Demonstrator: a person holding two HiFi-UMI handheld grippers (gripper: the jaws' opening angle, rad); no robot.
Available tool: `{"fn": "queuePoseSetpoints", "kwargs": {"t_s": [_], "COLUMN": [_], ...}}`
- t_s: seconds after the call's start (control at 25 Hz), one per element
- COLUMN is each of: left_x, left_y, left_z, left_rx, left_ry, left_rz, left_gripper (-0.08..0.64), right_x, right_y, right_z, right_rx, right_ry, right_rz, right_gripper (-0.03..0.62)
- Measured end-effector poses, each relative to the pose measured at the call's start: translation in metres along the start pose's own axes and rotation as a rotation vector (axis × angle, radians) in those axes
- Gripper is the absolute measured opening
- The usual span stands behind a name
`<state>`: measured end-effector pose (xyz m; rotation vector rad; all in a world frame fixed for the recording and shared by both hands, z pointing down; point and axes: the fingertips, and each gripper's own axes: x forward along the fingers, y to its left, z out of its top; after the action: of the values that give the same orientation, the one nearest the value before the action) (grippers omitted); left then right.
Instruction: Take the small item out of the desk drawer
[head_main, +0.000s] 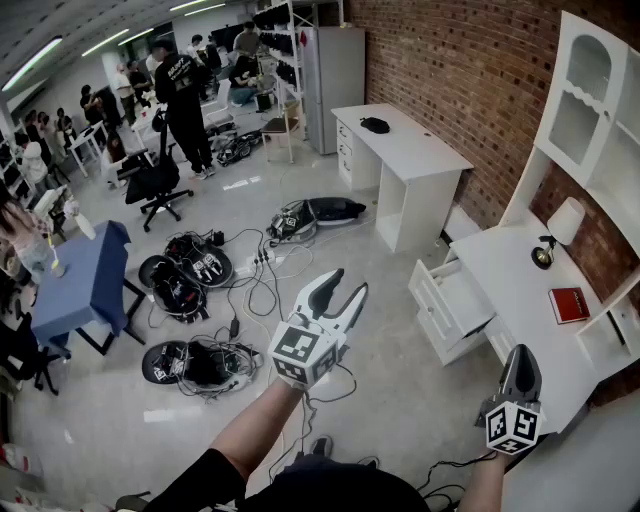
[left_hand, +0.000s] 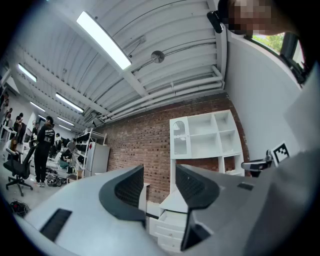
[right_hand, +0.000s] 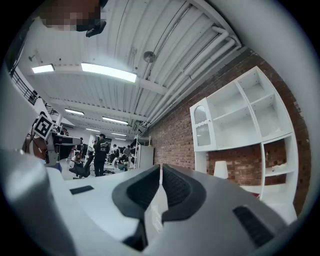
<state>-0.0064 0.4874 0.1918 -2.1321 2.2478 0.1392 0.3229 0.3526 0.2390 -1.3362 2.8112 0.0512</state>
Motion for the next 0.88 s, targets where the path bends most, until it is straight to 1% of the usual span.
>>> {"fn": "queuePoseSetpoints", "kwargs": {"t_s": [0.12, 0.24, 0.44, 0.56, 0.6, 0.64, 0.68, 0.88], "left_x": [0.002, 0.003, 0.01, 0.015, 0.016, 0.017, 0.019, 0.018], "left_y": [-0.011, -0.005, 0.019, 0.022, 0.022, 0.024, 0.027, 0.05], "left_z": [-0.015, -0.023, -0.012, -0.013, -0.015, -0.017, -0.018, -0.016], "left_rx": [-0.009, -0.008, -0.005, -0.021, -0.028, -0.033, -0.036, -0.043], "left_ry": [0.005, -0.002, -0.013, -0.004, -0.002, -0.001, -0.002, -0.017], "left_rz": [-0.022, -0.022, -0.005, -0.03, -0.042, -0.049, -0.052, -0.069], "left_gripper": [0.198, 0.198, 0.198, 0.198, 0.198, 0.198, 0.198, 0.198], "right_x": [-0.006, 0.001, 0.023, 0.018, 0.015, 0.015, 0.017, 0.024], "right_y": [-0.005, -0.002, 0.014, 0.015, 0.015, 0.016, 0.018, 0.034], "right_z": [-0.01, -0.016, 0.001, 0.006, 0.006, 0.005, 0.004, 0.01], "right_rx": [-0.01, -0.016, -0.025, -0.015, -0.009, -0.006, -0.006, -0.02], "right_ry": [0.001, -0.011, -0.023, -0.017, -0.015, -0.014, -0.012, -0.011], "right_rz": [-0.008, 0.001, 0.008, -0.027, -0.042, -0.053, -0.058, -0.097], "right_gripper": [0.014, 0.014, 0.014, 0.015, 0.032, 0.072, 0.089, 0.103]}}
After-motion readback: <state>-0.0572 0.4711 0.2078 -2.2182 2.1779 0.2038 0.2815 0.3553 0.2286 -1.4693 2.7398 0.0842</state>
